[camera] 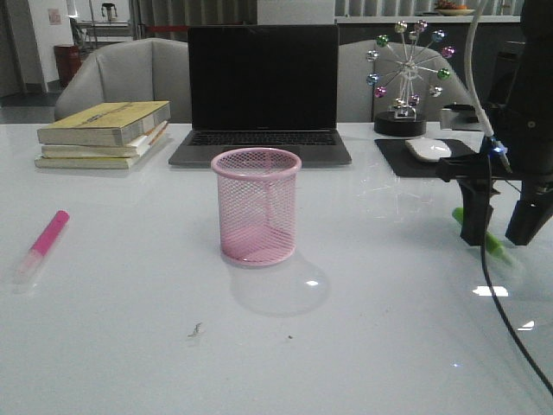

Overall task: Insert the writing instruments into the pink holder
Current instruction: 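Lower the right gripper onto the green marker and close on it, then lift the green marker and carry it over the pink mesh holder, then lower the green marker into the holder, open the right gripper, withdraw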

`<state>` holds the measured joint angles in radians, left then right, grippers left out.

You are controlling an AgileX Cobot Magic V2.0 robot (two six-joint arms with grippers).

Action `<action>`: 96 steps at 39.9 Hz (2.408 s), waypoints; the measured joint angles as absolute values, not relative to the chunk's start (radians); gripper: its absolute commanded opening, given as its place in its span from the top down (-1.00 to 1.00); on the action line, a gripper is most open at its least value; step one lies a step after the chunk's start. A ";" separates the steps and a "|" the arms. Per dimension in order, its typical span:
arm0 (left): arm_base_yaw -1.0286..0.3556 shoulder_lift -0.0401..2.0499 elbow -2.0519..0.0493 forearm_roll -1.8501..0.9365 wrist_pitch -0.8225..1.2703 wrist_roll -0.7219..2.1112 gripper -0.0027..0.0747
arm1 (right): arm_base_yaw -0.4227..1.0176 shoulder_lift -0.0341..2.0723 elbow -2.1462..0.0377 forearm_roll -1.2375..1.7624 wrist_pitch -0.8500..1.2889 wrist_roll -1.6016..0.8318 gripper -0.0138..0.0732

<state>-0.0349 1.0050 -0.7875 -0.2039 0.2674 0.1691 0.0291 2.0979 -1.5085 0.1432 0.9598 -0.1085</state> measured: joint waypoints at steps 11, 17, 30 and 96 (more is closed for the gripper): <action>-0.035 1.005 -0.788 -0.202 0.267 0.169 -0.09 | 0.029 2.102 -1.512 0.134 0.966 -0.108 0.54; -0.035 1.005 -0.788 -0.202 0.267 0.169 -0.09 | 0.029 2.102 -1.515 0.152 0.966 -0.108 0.55; -0.035 1.005 -0.788 -0.202 0.267 0.171 -0.09 | 0.092 2.005 -1.524 0.207 0.820 -0.113 0.55; -0.035 1.005 -0.788 -0.155 0.266 0.173 -0.09 | 0.575 1.864 -1.122 0.221 -0.298 -0.114 -0.01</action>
<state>-0.0349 1.0050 -0.7875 -0.1554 0.2656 0.1727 0.5753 1.8643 -1.1216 0.2213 -0.2979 -0.1139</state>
